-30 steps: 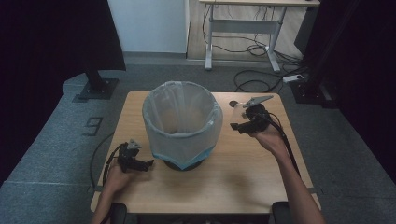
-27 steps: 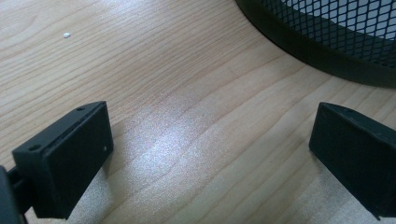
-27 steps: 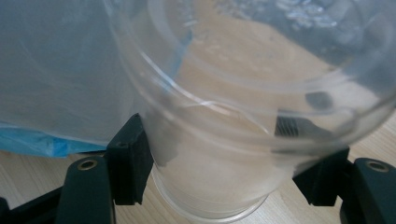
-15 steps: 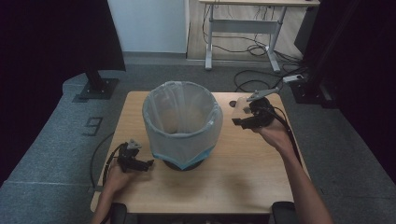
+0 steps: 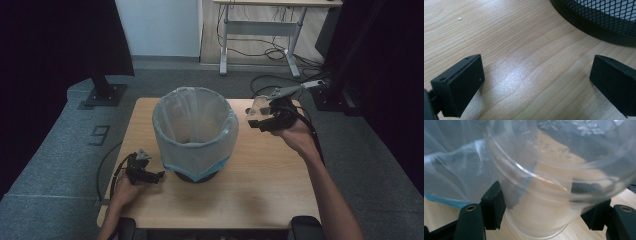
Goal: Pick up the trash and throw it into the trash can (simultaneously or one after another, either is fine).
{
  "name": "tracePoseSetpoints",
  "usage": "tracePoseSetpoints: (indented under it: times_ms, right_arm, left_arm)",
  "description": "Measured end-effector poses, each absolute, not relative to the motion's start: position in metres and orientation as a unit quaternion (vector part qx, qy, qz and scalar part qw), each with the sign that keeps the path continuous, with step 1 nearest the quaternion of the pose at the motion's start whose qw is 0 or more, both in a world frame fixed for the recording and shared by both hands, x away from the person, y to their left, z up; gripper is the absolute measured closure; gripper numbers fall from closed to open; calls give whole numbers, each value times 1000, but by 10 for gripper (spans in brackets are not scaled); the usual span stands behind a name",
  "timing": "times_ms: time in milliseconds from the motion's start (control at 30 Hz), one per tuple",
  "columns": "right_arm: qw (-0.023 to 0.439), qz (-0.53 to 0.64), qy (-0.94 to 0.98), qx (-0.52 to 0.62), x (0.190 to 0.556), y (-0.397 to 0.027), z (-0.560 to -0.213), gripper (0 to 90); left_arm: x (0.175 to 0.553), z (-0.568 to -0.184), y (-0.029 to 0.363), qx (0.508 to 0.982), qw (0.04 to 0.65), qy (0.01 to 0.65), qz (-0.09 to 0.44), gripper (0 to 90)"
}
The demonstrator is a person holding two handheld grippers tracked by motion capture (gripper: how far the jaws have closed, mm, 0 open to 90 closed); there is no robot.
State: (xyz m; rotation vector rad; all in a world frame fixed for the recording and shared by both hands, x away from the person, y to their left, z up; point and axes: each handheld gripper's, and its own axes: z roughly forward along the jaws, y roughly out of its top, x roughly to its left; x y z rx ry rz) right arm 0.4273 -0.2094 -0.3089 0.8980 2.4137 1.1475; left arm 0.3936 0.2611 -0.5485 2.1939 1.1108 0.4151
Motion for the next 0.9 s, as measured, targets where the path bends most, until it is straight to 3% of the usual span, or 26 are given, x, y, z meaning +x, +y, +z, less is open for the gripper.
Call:
tracePoseSetpoints:
  times_ms: [900]
  right_arm:
    - [142,420,855,270,430,-171,-264,303]
  left_arm:
    - [394,-549,261,834,318,422,158,0]
